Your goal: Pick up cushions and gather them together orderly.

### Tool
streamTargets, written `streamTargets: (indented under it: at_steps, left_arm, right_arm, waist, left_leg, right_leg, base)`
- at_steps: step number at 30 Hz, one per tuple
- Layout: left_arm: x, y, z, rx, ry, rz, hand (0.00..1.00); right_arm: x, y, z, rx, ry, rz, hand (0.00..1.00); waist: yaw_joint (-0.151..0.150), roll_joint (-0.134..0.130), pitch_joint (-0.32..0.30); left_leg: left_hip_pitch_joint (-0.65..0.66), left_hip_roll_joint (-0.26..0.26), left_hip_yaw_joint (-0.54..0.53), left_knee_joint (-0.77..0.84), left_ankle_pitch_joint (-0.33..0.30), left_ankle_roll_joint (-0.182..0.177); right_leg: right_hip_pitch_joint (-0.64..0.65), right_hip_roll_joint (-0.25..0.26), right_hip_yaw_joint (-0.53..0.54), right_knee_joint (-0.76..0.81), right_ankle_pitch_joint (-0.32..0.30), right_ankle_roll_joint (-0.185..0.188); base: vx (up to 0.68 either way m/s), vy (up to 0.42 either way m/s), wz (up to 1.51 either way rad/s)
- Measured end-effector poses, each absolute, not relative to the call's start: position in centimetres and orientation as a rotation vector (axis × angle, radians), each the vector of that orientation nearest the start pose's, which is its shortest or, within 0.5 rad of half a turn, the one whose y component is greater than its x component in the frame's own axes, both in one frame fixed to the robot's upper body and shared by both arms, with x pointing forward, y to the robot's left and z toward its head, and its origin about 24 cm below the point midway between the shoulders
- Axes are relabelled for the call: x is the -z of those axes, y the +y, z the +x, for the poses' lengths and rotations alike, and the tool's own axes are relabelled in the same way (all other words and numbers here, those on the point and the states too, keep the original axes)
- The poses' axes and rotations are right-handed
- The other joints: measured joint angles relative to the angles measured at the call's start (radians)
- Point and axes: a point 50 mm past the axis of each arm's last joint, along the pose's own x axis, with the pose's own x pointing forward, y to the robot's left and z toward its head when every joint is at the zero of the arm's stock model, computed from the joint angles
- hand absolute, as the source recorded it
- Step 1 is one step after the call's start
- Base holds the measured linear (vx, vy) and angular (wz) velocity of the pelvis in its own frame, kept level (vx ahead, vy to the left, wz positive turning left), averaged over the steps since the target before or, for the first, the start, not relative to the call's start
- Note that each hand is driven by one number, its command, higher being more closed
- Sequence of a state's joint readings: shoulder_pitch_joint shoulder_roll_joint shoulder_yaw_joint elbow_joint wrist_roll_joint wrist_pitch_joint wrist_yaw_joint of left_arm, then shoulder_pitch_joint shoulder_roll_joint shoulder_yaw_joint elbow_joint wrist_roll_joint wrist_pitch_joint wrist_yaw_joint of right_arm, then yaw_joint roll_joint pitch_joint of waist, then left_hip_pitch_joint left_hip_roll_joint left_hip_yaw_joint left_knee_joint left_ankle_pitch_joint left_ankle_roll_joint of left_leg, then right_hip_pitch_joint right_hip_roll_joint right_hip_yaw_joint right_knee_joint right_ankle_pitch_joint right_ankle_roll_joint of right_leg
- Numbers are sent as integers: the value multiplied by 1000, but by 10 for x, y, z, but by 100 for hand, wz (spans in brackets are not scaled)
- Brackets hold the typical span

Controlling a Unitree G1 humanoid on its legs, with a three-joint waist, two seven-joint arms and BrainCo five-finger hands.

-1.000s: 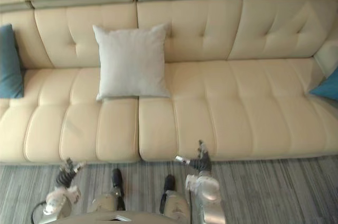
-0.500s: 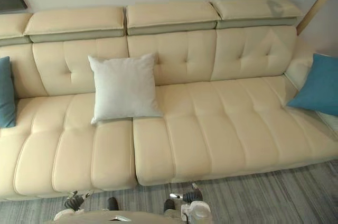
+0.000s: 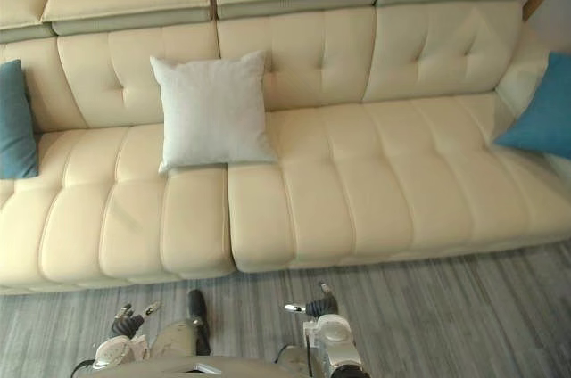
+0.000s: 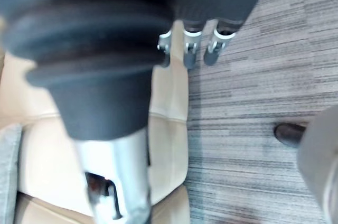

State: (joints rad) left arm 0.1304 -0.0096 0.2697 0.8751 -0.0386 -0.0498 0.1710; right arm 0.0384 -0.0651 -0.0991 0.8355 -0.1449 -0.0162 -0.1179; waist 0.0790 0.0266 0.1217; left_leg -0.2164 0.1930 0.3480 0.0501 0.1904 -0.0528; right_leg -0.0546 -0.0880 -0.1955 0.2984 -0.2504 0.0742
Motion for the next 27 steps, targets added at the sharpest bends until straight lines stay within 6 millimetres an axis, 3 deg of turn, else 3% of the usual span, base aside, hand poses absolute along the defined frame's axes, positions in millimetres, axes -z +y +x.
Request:
streamTargets:
  at_steps: [3, 4, 5, 6, 7, 10, 12, 15, 17, 20, 21, 22, 23, 24, 25, 27]
  left_arm:
    - [147, 200, 106, -467, 949, -71, 0]
    - [146, 200, 109, -465, 936, -70, 0]
    - [143, 201, 114, -466, 916, -72, 0]
    - [142, 201, 116, -470, 903, -77, 0]
    - [143, 199, 113, -476, 914, -86, 0]
    - [144, 194, 114, -485, 913, -117, 0]
    - [143, 197, 114, -495, 910, -120, 0]
    - [144, 202, 111, -516, 917, -122, 0]
    - [145, 203, 112, -511, 930, -118, 0]
    - [146, 201, 114, -504, 936, -123, 0]
    - [147, 199, 114, -503, 942, -129, 0]
    - [148, 199, 111, -507, 951, -131, 0]
    - [148, 199, 111, -506, 950, -132, 0]
    - [148, 198, 112, -503, 950, -131, 0]
    - [148, 197, 112, -499, 951, -133, 0]
    - [148, 196, 113, -493, 950, -135, 0]
  right_arm:
    - [133, -198, 144, 183, 874, -207, 0]
    - [131, -196, 146, 186, 856, -201, 0]
    - [130, -193, 148, 184, 846, -192, 0]
    - [128, -193, 150, 191, 834, -191, 0]
    - [128, -194, 148, 205, 832, -194, 0]
    - [129, -190, 146, 231, 838, -157, 0]
    - [132, -182, 140, 254, 860, -92, 0]
    - [135, -178, 137, 291, 873, -16, 0]
    - [135, -177, 135, 301, 879, 7, 0]
    - [133, -174, 142, 296, 863, 19, 0]
    - [132, -172, 147, 287, 852, 23, 0]
    - [132, -171, 147, 286, 851, 24, 0]
    - [132, -171, 147, 287, 853, 23, 0]
    - [133, -173, 145, 290, 860, 19, 0]
    - [133, -177, 144, 296, 865, 9, 0]
    - [133, -183, 143, 308, 864, -2, 0]
  waist:
    - [0, 3, 7]
    - [-5, -17, 16]
    - [-4, -26, 20]
    - [-4, -28, 25]
    - [-8, -23, 25]
    - [-23, -23, 27]
    - [-31, -39, 22]
    - [-41, -66, 5]
    - [-54, -70, 0]
    - [-44, -66, -6]
    - [-38, -52, -6]
    - [-38, -47, -6]
    - [-38, -46, -5]
    - [-39, -47, -6]
    - [-40, -40, -6]
    - [-50, -27, -8]
  left_leg:
    - [22, -3, 3, -9, -17, -21]
    - [18, -15, 4, 6, -57, -51]
    - [4, -19, -4, 57, -77, -40]
    - [-9, -28, -40, 182, -126, -9]
    - [-8, -34, -95, 313, -262, 5]
    - [-15, -41, -93, 385, -365, -10]
    - [-14, -58, -75, 381, -404, -13]
    - [-14, -81, -64, 372, -415, 2]
    - [-8, -77, -26, 365, -420, 10]
    - [-4, -35, 50, 365, -423, 8]
    - [10, 14, 132, 362, -411, 27]
    - [26, 42, 195, 358, -407, 33]
    - [43, 52, 231, 353, -406, 35]
    - [78, 63, 293, 349, -406, 34]
    - [130, 72, 343, 345, -404, 31]
    - [174, 68, 338, 328, -400, 20]
  right_leg:
    - [4, -4, 1, 8, 6, -4]
    - [-8, -26, 17, 3, 13, -15]
    - [-18, -41, 28, 3, 19, -14]
    - [-25, -53, 50, 2, 31, -7]
    - [-33, -55, 89, 5, 44, 9]
    - [-53, -49, 169, 0, 65, 15]
    - [-66, -59, 201, -34, 91, 7]
    - [-89, -64, 239, -87, 153, -7]
    - [-104, -53, 273, -114, 204, 21]
    - [-157, -13, 294, -126, 278, 25]
    - [-177, 13, 228, -161, 334, -15]
    - [-190, 16, 129, -163, 337, -54]
    - [-197, 2, 30, -149, 315, -87]
    - [-202, -22, -143, -118, 273, -122]
    - [-183, -46, -291, -99, 264, -131]
    - [-169, -40, -350, -89, 235, -147]
  base:
    - [-207, 43, -8]
    - [-156, 104, -26]
    - [-118, 129, -47]
    - [-106, 153, -80]
    - [-104, 174, -82]
    - [-100, 239, -75]
    - [-55, 187, -69]
    - [-23, 187, -74]
    - [41, 79, -62]
    - [63, 29, -128]
    - [73, -42, -167]
    - [82, -61, -176]
    - [93, -70, -144]
    - [122, -70, -164]
    - [148, -136, -163]
    - [129, -174, -115]
